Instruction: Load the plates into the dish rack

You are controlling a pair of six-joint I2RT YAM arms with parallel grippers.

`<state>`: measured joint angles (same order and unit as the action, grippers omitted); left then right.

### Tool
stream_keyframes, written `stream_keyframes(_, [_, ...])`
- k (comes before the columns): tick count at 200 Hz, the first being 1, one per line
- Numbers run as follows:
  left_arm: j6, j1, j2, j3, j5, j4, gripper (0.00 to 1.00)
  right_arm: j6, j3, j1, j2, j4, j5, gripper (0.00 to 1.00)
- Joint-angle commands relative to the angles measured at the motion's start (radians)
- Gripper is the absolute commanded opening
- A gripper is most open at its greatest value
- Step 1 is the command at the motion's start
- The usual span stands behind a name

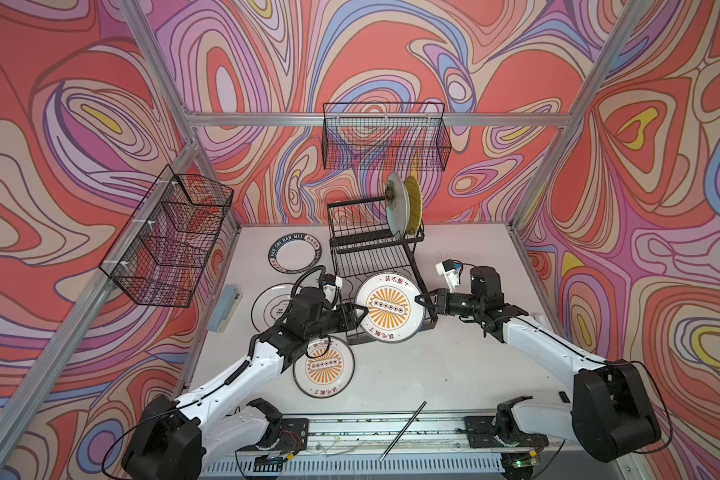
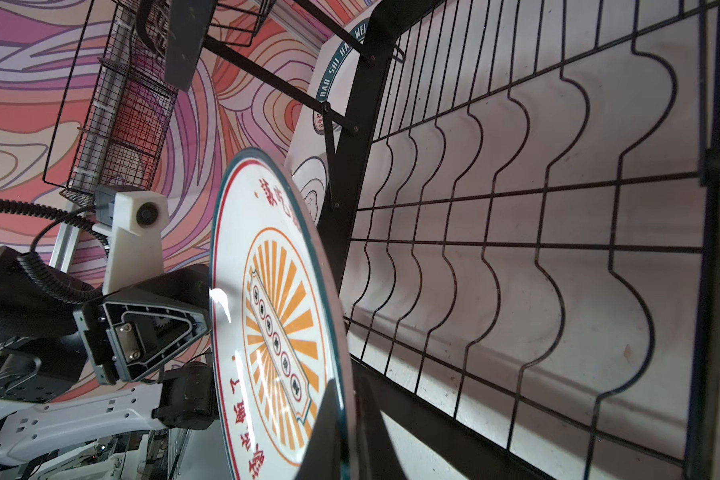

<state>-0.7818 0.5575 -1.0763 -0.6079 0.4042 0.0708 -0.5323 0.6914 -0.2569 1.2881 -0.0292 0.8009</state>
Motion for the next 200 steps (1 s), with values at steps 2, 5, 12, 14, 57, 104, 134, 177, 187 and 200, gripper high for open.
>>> stream_keyframes(2, [0.007,0.005,0.022,0.017,0.005,0.004,0.44,0.015,0.033,-0.015,0.005,-0.016,0.013,0.0])
stream_keyframes(5, [0.007,0.005,0.021,0.016,0.005,0.005,0.43,0.017,0.033,-0.014,0.005,-0.016,0.013,0.0])
stream_keyframes(12, [0.009,0.005,0.024,0.016,0.006,0.005,0.42,0.018,0.034,-0.016,0.005,-0.014,0.013,0.0])
stream_keyframes(14, [0.009,0.005,0.023,0.017,0.006,0.004,0.41,0.018,0.035,-0.016,0.005,-0.014,0.012,0.0])
stream_keyframes(57, [0.012,0.005,0.025,0.016,0.012,0.009,0.24,0.019,0.04,-0.022,0.005,-0.009,0.009,0.0])
stream_keyframes(104, [0.016,0.005,0.022,0.01,0.017,0.008,0.09,0.019,0.053,-0.025,0.005,-0.003,0.004,0.0])
stream_keyframes(134, [0.02,0.005,0.025,0.01,0.019,0.009,0.0,0.018,0.058,-0.028,0.004,-0.003,0.004,0.04])
stream_keyframes(177, [0.024,0.005,0.029,0.008,0.016,0.008,0.0,0.021,0.053,-0.037,0.005,-0.008,0.005,0.14])
stream_keyframes(187, [0.024,0.005,0.03,0.009,0.015,0.008,0.0,0.02,0.052,-0.041,0.004,-0.01,0.007,0.17])
stream_keyframes(200, [0.024,0.005,0.033,0.009,0.015,0.009,0.0,0.022,0.047,-0.046,0.004,-0.011,0.007,0.21])
